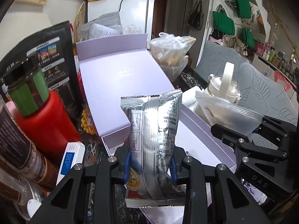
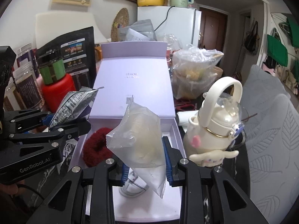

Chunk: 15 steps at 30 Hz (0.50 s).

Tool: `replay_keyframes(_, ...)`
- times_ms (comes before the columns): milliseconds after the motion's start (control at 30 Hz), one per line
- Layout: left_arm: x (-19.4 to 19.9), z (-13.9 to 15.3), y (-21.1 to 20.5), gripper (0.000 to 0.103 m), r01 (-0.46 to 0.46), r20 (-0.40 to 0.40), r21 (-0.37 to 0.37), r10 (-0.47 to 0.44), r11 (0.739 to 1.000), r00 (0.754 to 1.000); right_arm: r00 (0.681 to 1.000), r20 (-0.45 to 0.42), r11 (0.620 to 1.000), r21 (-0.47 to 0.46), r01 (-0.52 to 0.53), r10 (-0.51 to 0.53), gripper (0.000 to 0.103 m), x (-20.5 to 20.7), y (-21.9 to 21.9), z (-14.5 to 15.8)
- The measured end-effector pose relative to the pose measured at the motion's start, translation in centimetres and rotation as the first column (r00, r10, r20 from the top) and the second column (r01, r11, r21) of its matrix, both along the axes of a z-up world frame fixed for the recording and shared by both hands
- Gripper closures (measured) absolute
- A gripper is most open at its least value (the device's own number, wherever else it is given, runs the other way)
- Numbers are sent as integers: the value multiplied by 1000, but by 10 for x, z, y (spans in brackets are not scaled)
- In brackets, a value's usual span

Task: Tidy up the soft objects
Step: 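Open the right gripper to drop the clear bag in the box while the left gripper releases the silver packet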

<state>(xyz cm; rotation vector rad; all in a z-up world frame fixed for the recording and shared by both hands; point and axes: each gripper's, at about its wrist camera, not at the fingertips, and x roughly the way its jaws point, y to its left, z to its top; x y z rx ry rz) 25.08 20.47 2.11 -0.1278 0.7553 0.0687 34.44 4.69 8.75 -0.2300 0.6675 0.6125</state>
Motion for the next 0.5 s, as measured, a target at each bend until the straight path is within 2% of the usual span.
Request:
replay_keyframes(333, 13, -15, -2, 70, -28, -46, 42, 30, 999, 999, 1000, -14, 999, -47, 11, -12, 71, 4, 6, -8)
replay_keyframes(367, 14, -16, -2, 70, -36, -54, 50, 39, 998, 998, 1000, -12, 998, -55, 10, -11, 68, 3, 7, -9)
replay_keyframes(400, 16, -19, -2, 68, -54, -72, 68, 58, 996, 996, 1000, -9, 998, -65, 12, -13, 60, 3, 8, -10)
replay_keyframes(433, 18, -21, -2, 65, -64, -86, 78, 71, 995, 994, 1000, -5, 997, -73, 13, -13, 55, 3, 9, -10)
replay_keyframes(500, 20, -25, -1, 61, -72, -106, 82, 81, 994, 991, 1000, -11, 997, -80, 13, -14, 55, 5, 10, -11)
